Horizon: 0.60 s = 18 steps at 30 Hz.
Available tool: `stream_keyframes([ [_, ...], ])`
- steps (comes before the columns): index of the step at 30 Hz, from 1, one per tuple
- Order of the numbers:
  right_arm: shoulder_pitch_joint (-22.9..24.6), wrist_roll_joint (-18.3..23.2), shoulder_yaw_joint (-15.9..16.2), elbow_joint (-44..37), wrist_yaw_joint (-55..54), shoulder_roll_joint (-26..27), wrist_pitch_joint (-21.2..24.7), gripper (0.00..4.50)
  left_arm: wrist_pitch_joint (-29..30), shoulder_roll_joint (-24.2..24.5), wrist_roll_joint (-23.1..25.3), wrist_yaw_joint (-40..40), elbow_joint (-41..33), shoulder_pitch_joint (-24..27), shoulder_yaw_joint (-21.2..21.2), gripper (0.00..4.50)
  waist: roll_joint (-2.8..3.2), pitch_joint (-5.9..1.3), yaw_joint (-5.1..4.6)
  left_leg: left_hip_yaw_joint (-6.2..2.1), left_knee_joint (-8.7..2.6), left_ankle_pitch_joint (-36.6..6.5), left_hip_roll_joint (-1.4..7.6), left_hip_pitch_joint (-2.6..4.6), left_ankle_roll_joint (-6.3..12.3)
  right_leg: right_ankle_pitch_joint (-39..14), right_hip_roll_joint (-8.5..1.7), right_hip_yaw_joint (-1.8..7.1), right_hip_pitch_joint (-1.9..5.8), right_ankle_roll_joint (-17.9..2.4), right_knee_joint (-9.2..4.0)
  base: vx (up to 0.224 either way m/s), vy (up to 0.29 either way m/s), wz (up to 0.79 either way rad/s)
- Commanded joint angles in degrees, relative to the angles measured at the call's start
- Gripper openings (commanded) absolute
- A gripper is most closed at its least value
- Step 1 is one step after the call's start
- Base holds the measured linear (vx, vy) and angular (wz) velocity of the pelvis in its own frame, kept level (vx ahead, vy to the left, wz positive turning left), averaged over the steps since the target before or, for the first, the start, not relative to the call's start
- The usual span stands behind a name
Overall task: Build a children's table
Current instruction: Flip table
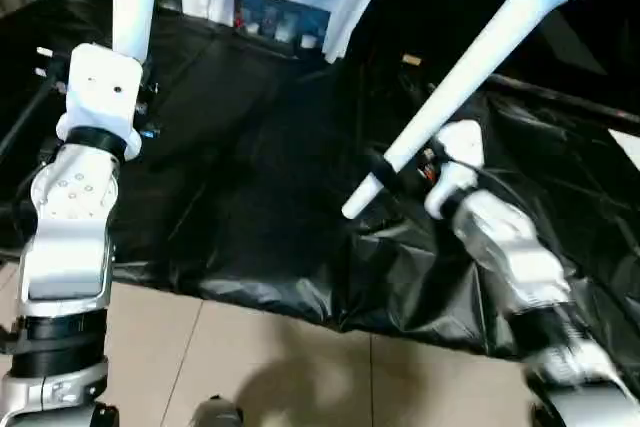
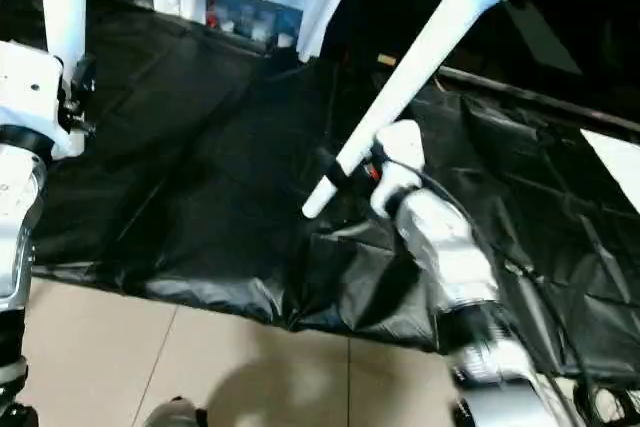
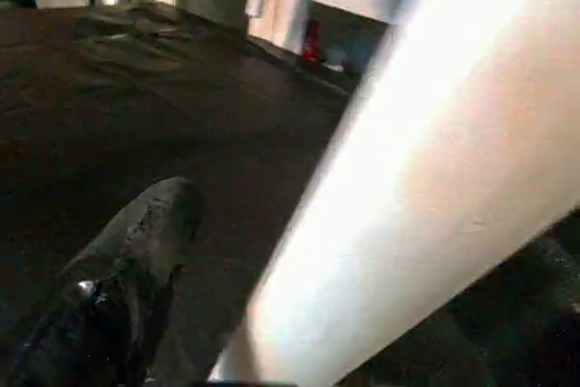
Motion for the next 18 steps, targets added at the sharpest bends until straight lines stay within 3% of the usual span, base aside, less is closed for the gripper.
stream_keyframes([
  [1,-1.21,0.11,-2.48,3.05,1.38,-0.4,-1.4,4.01,-1.12,-0.18,0.52,-1.3,0.57,0.45,-3.51,1.59,2.81,-4.06,-0.83,-3.56,-5.56,-23.67,5.55,3.33,-8.94,-11.53,-7.13,4.22,0.06,-7.56,-4.83,0.0,0.0,0.0],
  [2,-1.72,0.47,-2.57,4.02,1.9,-0.28,-1.7,3.88,-1.34,-0.19,0.5,-1.33,0.71,0.55,-3.52,1.59,3.03,-4.06,-0.78,-3.58,-5.65,-23.44,5.56,3.34,-8.94,-10.96,-7.05,4.22,0.08,-7.52,-4.72,0.0,0.0,0.0],
  [8,-4.94,3.19,-4.56,10.71,7.06,0.97,-3.92,3.32,-4.1,-0.26,0.45,-1.63,2.32,1.88,-4.07,1.59,3.05,-4.05,-0.72,-3.61,-5.73,-23.95,5.63,3.22,-8.61,-12.28,-7.38,4.29,0.18,-7.8,-4.86,0.0,0.0,0.0],
  [18,-5.34,5.2,-6.43,12.61,14.22,1.67,-4.47,2.48,-8.22,-0.97,-0.44,-2.57,5.51,4.09,-5.15,1.59,3.49,-4.13,-0.59,-3.63,-6.02,-24.28,5.76,3.3,-9.03,-10.8,-7.33,4.18,0.18,-8.54,-4.65,0.0,0.0,0.0],
])
